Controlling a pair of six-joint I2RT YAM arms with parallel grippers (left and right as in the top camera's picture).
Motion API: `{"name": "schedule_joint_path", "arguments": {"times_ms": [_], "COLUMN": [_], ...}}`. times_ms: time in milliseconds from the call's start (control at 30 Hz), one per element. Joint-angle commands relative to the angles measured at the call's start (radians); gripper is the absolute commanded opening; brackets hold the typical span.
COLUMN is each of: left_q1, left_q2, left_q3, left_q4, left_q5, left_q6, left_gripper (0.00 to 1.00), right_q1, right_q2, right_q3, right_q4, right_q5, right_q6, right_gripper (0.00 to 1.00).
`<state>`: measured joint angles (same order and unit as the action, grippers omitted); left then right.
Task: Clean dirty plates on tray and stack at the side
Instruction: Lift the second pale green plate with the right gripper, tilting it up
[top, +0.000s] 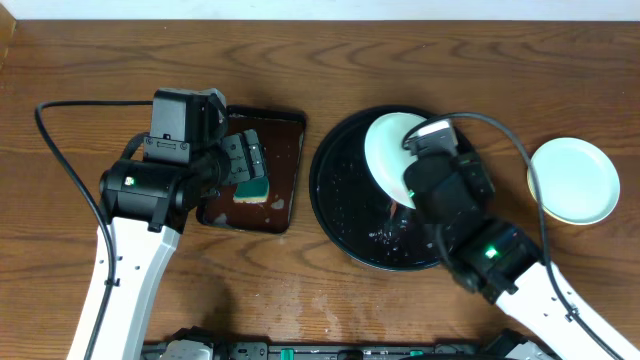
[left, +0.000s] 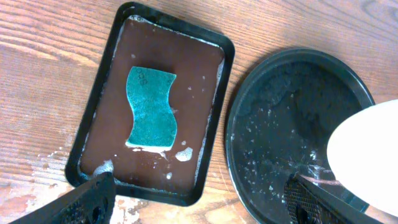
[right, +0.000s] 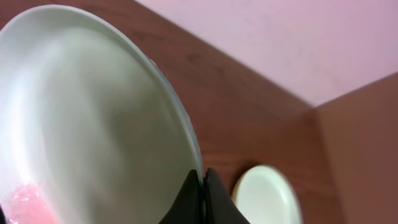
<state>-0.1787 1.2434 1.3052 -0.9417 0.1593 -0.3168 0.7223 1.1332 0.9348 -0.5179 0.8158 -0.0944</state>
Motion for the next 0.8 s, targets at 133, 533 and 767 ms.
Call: {"name": "schedule_joint_path", "arguments": {"times_ms": [133, 533, 767], "left_q1": [0.002, 0.002, 0.002], "left_q2": [0.002, 0.002, 0.002], "left_q3": [0.017, 0.017, 0.017], "left_q4": [-0.004, -0.004, -0.004], "left_q5": [0.013, 0.013, 0.013], "left_q6": [0.002, 0.002, 0.002], "left_gripper": [0.87, 0.88, 0.88], "right_q1": [0.164, 0.28, 0.28], "right_q2": [-0.009, -0.009, -0.009], "right_q3": [0.016, 0.016, 0.016], "right_q4": [0.006, 0.01, 0.012], "right_q5": [0.273, 0.393, 0.419], "right_q6": [-0.132, -0.174, -0.203], "right_gripper": [0.01, 0.01, 0.01]}}
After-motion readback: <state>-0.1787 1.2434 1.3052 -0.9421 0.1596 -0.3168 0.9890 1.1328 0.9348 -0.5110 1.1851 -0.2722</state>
